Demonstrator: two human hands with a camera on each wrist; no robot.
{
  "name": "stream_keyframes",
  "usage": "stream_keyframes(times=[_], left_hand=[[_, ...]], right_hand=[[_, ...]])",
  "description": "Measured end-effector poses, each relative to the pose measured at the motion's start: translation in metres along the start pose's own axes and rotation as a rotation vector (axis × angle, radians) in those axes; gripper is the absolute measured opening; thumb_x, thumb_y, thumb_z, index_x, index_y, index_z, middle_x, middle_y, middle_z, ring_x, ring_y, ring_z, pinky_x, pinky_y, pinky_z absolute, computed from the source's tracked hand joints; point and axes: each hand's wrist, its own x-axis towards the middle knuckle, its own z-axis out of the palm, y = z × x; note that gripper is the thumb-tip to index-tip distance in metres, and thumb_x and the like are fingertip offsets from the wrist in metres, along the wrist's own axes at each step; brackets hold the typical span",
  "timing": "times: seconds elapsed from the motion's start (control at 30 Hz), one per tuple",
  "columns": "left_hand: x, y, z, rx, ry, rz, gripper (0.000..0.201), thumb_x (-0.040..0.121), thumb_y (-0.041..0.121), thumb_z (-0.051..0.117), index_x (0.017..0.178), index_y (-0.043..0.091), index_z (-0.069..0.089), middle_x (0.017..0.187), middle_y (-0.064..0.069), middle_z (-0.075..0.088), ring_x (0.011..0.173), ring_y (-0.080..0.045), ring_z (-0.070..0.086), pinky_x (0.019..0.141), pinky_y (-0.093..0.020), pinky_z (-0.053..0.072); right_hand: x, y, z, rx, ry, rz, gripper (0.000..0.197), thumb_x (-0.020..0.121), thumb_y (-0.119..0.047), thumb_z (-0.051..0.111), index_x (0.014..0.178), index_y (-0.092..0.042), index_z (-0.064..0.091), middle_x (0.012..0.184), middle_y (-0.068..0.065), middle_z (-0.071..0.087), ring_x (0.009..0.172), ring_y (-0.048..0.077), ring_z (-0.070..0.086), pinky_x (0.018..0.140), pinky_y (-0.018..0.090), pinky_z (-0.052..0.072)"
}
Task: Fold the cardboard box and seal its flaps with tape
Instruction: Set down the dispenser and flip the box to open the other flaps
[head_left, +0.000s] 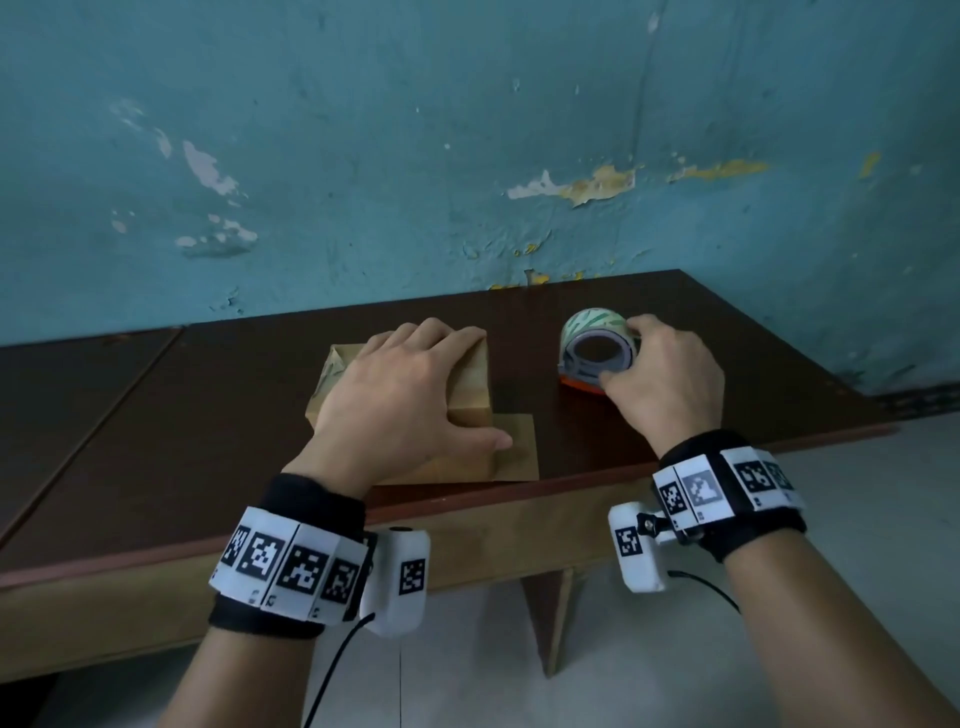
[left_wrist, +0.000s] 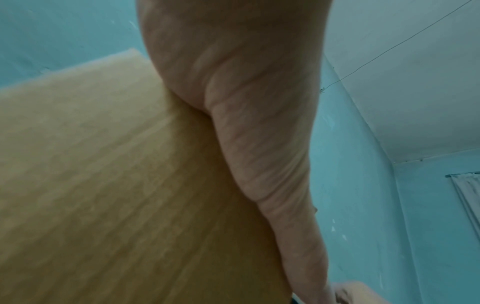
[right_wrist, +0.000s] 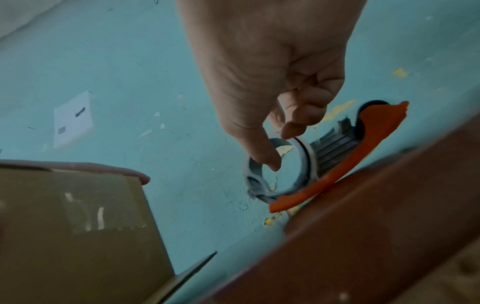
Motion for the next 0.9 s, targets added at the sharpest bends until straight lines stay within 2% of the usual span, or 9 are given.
stream_keyframes(times=[0.1, 0.17, 0.27, 0.37, 0.43, 0.5, 0.57, 0.7, 0.9], left_hand=[[0.002, 0.001, 0.003, 0.028, 0.009, -0.006, 0.107, 0.071, 0.089, 0.057, 0.158, 0.032, 0.033, 0.144, 0.008, 0.051, 0.132, -0.018, 0.047, 0.115, -0.04, 0.035], [0.004, 0.002, 0.005, 0.049, 0.019, -0.018, 0.107, 0.072, 0.089, 0.058, 0.159, 0.031, 0.032, 0.144, 0.006, 0.051, 0.133, -0.019, 0.047, 0.116, -0.041, 0.035], [0.005, 0.003, 0.006, 0.064, 0.024, -0.026, 0.11, 0.069, 0.089, 0.061, 0.158, 0.031, 0.032, 0.144, 0.005, 0.052, 0.133, -0.02, 0.048, 0.116, -0.041, 0.035], [0.006, 0.003, 0.007, 0.064, 0.021, -0.018, 0.112, 0.063, 0.088, 0.066, 0.155, 0.032, 0.034, 0.139, 0.005, 0.053, 0.13, -0.021, 0.049, 0.115, -0.041, 0.035], [0.006, 0.002, 0.008, 0.081, 0.02, -0.017, 0.114, 0.06, 0.086, 0.07, 0.154, 0.031, 0.035, 0.139, 0.004, 0.052, 0.13, -0.022, 0.05, 0.115, -0.041, 0.035], [0.007, 0.001, 0.009, 0.107, 0.007, -0.02, 0.118, 0.06, 0.083, 0.074, 0.156, 0.028, 0.033, 0.142, 0.002, 0.05, 0.133, -0.023, 0.048, 0.116, -0.041, 0.034], [0.009, 0.0, 0.009, 0.125, -0.003, -0.02, 0.122, 0.059, 0.08, 0.077, 0.158, 0.026, 0.03, 0.144, 0.0, 0.049, 0.134, -0.025, 0.047, 0.118, -0.042, 0.034], [0.01, -0.002, 0.011, 0.139, -0.007, -0.021, 0.125, 0.06, 0.08, 0.078, 0.16, 0.023, 0.028, 0.146, -0.002, 0.049, 0.134, -0.026, 0.047, 0.118, -0.043, 0.035], [0.011, -0.004, 0.011, 0.126, -0.011, -0.022, 0.125, 0.061, 0.078, 0.078, 0.16, 0.021, 0.027, 0.144, -0.003, 0.05, 0.133, -0.026, 0.048, 0.118, -0.044, 0.036]], right_hand=[[-0.004, -0.011, 0.001, 0.053, 0.059, -0.094, 0.046, 0.089, -0.036, 0.07, 0.13, -0.022, 0.056, 0.097, 0.004, 0.074, 0.088, 0.023, 0.07, 0.066, 0.029, 0.048], [-0.005, -0.022, 0.008, 0.33, 0.024, -0.193, 0.035, 0.097, -0.036, 0.061, 0.129, -0.022, 0.061, 0.094, -0.001, 0.075, 0.082, 0.012, 0.068, 0.069, 0.029, 0.053], [-0.016, -0.042, 0.021, 0.951, -0.415, -0.141, 0.042, 0.107, -0.038, 0.041, 0.144, -0.024, 0.053, 0.132, 0.001, 0.066, 0.118, 0.013, 0.063, 0.098, 0.036, 0.054], [-0.03, -0.06, 0.033, 1.057, -0.643, -0.168, 0.056, 0.107, -0.051, 0.03, 0.157, -0.026, 0.034, 0.16, -0.007, 0.04, 0.143, 0.003, 0.038, 0.12, 0.034, 0.032], [-0.038, -0.068, 0.036, 1.072, -0.662, -0.198, 0.054, 0.108, -0.049, 0.025, 0.155, -0.025, 0.037, 0.153, -0.012, 0.045, 0.129, -0.014, 0.044, 0.11, 0.011, 0.033], [-0.04, -0.072, 0.039, 1.114, -0.657, -0.179, 0.047, 0.11, -0.042, 0.02, 0.144, -0.025, 0.048, 0.128, -0.015, 0.061, 0.1, -0.027, 0.055, 0.084, -0.003, 0.039], [-0.042, -0.074, 0.045, 1.168, -0.642, -0.135, 0.046, 0.11, -0.043, 0.02, 0.13, -0.028, 0.058, 0.11, -0.015, 0.069, 0.094, -0.019, 0.064, 0.078, 0.003, 0.046], [-0.043, -0.082, 0.061, 1.186, -0.552, -0.01, 0.049, 0.11, -0.043, 0.023, 0.108, -0.03, 0.07, 0.111, 0.006, 0.075, 0.107, 0.017, 0.071, 0.093, 0.031, 0.054], [-0.034, -0.067, 0.082, 0.899, -0.44, -0.162, 0.029, 0.106, -0.021, 0.045, 0.126, -0.023, 0.066, 0.107, -0.001, 0.074, 0.096, 0.012, 0.071, 0.071, 0.027, 0.054]])
